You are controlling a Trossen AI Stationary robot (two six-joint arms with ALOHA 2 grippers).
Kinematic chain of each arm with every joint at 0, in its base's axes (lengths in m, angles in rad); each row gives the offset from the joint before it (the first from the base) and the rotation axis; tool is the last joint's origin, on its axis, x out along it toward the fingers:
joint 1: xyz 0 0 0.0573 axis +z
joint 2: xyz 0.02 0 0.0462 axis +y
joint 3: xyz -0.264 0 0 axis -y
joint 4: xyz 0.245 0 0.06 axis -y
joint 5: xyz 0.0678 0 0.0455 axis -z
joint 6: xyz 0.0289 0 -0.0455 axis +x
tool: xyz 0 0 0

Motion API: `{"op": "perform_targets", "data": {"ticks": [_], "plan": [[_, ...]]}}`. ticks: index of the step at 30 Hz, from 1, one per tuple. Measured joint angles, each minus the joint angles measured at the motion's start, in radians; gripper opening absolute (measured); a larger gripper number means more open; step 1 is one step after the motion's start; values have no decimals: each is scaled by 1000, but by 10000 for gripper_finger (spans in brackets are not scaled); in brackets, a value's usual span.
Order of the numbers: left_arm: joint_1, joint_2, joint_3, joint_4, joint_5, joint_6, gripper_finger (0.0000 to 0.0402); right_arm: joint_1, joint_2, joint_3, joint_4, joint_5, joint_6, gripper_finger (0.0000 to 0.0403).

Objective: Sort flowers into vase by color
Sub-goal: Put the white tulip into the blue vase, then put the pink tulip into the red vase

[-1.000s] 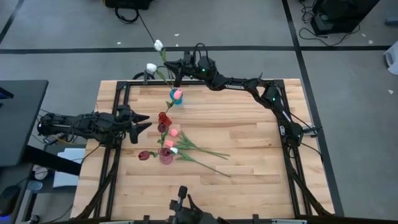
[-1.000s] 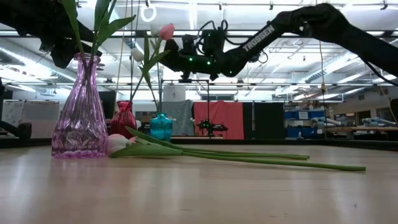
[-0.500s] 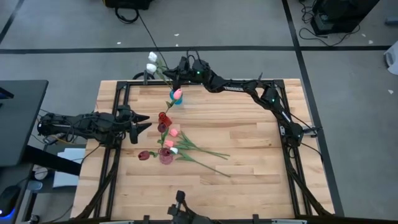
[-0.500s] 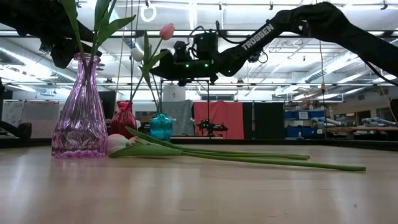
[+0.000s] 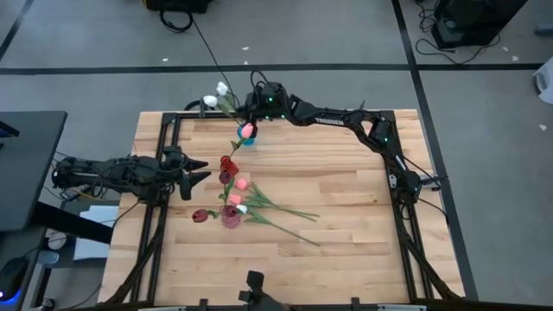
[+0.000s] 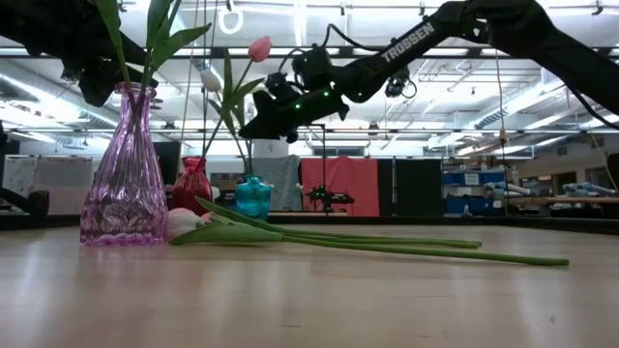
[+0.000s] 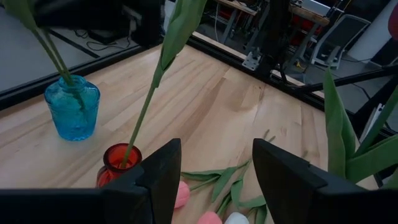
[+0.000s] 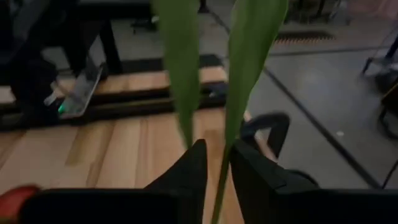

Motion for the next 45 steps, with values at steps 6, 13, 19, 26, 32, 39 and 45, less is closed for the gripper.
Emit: {"op": "perform_targets", "data": {"ticks": [6,13,19,26,32,39,45], "plan": [[0,0,0,-2,0,0,204,6,-38,-1,-203,-4,-113,135],[-1,0,0,-3,1,-3,204,8,-128,1,-527,80,-139,213],[-1,0,0,-32,-1,-17,204,110,-196,-22,-914,156,-27,221],[-1,0,0,-27,-12,-18,204,385,-195,-160,-949,270,37,202],[-1,0,0,-28,-12,-18,204,559,-194,-212,-876,457,140,192],[-1,0,0,-29,-12,2,204,638,-184,-245,-851,539,236,177],[-1,0,0,-29,-12,7,204,627,-184,-299,-811,459,283,157]]}}
